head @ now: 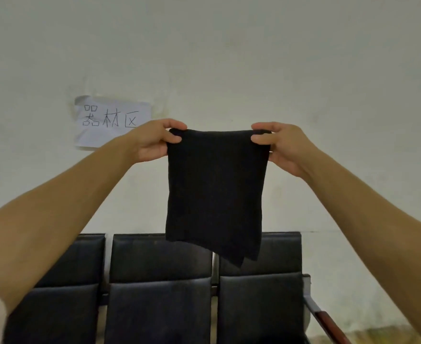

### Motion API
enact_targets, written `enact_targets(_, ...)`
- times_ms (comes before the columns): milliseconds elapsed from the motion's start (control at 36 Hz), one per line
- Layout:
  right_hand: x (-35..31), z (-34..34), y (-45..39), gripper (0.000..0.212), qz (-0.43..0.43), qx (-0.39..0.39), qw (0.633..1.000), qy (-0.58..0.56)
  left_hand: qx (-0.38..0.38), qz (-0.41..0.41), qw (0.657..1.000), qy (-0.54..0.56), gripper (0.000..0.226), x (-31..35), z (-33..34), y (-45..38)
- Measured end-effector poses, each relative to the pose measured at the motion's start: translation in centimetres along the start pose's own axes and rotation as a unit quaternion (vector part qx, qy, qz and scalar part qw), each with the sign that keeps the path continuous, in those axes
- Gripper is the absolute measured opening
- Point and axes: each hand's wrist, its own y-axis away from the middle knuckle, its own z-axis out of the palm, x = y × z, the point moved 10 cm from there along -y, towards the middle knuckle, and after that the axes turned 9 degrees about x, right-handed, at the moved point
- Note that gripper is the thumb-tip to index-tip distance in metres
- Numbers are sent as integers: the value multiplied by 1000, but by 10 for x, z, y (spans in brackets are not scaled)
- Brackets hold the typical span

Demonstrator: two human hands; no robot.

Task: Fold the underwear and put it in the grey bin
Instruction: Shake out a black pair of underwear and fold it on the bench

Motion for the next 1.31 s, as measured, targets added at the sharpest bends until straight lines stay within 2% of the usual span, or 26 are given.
enact_targets(111,-16,-17,2,23,-29,6,998,47,-22,9,1000,10,30,2,24,-12)
enact_targets(250,-42,-49,6,32,-128,98,966,200,-81,22,996,-18,40,-2,61,-24)
enact_targets(389,-50,-85,10,27,-116,185,953,209,-122,17,992,-31,37,-6,101,-37)
enact_targets(556,-64,-122,24,21,-141,302,889,314,-159,11,987,-20,27,-9,148,-49)
enact_targets(639,-63,-142,27,21,-94,324,888,312,-184,-3,979,-91,16,-16,175,-50)
enact_targets(694,-50,-152,28,19,-13,294,922,250,-191,-13,968,-162,10,-24,189,-49)
enact_targets(750,-37,-156,35,26,67,242,951,178,-202,-25,959,-198,10,-29,202,-45)
enact_targets(833,-26,-164,51,17,146,196,954,174,-236,-35,954,-183,9,-33,228,-40)
enact_targets(861,-26,-171,57,16,155,197,950,188,-251,-39,952,-169,9,-33,238,-38)
enact_targets(917,-25,-188,66,31,168,210,937,224,-284,-41,947,-144,12,-31,254,-34)
enact_targets(972,-27,-204,76,47,181,223,915,284,-329,-40,935,-127,28,-31,272,-29)
enact_targets(1083,-38,-226,94,37,173,264,872,375,-390,4,906,-168,40,-36,302,-17)
enact_targets(1167,-44,-245,113,28,156,307,840,419,-398,55,887,-228,35,-43,327,-4)
enact_targets(1306,-44,-267,135,19,165,336,824,426,-384,97,879,-267,22,-49,354,8)
